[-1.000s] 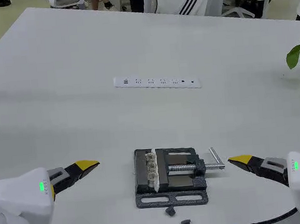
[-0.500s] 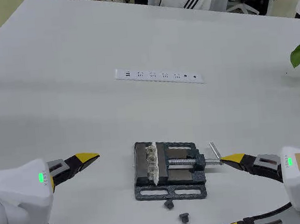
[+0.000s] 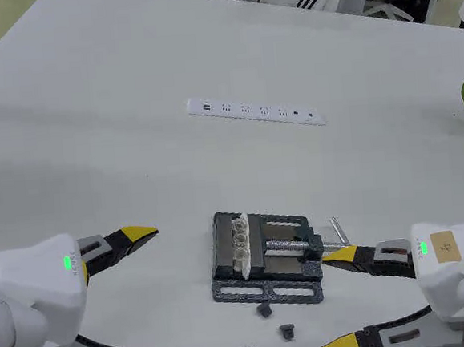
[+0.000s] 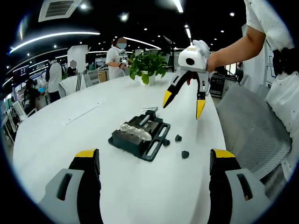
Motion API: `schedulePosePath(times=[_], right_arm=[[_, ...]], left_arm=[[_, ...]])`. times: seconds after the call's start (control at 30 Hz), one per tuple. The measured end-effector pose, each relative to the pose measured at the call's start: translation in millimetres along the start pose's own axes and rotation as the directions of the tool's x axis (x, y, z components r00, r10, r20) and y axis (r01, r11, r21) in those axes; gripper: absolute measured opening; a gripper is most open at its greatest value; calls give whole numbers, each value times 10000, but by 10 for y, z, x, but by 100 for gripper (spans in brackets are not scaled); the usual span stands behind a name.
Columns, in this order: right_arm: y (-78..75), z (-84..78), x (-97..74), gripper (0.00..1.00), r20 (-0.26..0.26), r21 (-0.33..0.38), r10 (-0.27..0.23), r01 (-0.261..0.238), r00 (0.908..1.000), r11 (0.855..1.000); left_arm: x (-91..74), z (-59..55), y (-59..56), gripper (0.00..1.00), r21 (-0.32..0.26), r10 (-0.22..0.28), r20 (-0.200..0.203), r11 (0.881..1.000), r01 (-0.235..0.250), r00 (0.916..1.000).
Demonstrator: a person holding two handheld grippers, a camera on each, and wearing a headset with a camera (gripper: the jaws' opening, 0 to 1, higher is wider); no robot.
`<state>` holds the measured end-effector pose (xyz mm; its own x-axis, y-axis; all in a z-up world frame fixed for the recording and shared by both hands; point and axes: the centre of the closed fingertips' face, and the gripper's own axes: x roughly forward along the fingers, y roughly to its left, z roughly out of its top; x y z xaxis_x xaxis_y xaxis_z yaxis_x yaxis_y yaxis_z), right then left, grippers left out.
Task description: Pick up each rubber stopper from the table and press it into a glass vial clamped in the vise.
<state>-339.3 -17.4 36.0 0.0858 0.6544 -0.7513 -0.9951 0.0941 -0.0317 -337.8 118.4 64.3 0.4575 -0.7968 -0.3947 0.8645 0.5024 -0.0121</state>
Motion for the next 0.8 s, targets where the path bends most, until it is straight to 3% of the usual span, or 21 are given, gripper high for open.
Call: schedulePosePath(times=[0.3, 0.8], right_arm=[[39, -20, 109, 44, -602, -849, 458, -508, 9971, 9951], [145, -113, 309, 17, -1858, -2138, 1131, -1525, 9760, 9649]], left_arm=[[-4, 16, -11, 98, -77, 59, 117, 10000, -58, 9999], [-26, -11, -51, 97, -207, 84, 174, 9998, -80, 9998]])
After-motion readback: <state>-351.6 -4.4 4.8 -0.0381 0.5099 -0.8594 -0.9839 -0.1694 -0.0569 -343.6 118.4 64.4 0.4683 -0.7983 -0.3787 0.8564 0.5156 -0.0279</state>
